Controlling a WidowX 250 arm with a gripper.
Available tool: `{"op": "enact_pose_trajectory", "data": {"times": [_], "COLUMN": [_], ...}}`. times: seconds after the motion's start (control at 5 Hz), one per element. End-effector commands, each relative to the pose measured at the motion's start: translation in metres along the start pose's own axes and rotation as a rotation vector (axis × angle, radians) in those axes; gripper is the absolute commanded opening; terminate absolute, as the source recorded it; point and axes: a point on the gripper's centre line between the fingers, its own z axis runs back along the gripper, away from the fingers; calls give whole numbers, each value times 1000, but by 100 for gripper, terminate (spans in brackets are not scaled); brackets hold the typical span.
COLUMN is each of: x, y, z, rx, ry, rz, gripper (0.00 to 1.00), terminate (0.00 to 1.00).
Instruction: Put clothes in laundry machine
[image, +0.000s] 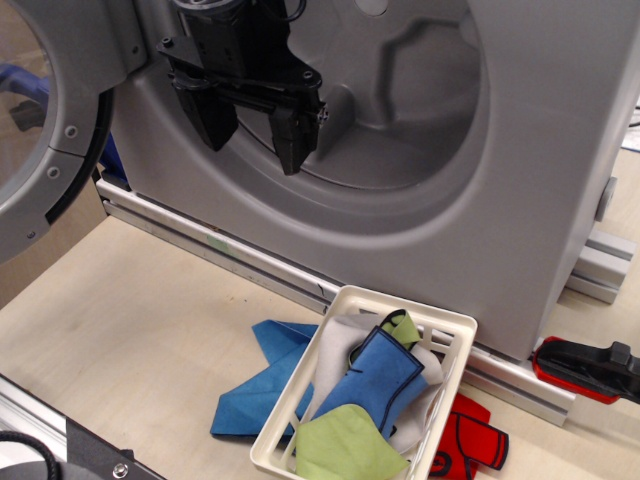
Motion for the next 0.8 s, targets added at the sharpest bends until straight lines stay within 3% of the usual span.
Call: {"op": "enact_pose_trajectory", "data": {"times": [0.0,0.2,0.6], "x": [0,-15,-53], "y": [0,-19,-51], "z": [0,-2,-23], "rx": [0,-32,-110], "ry": [0,-19,-29], "rz": [0,-45,88], "gripper": [100,100,100], "terminate": [0,0,0]}}
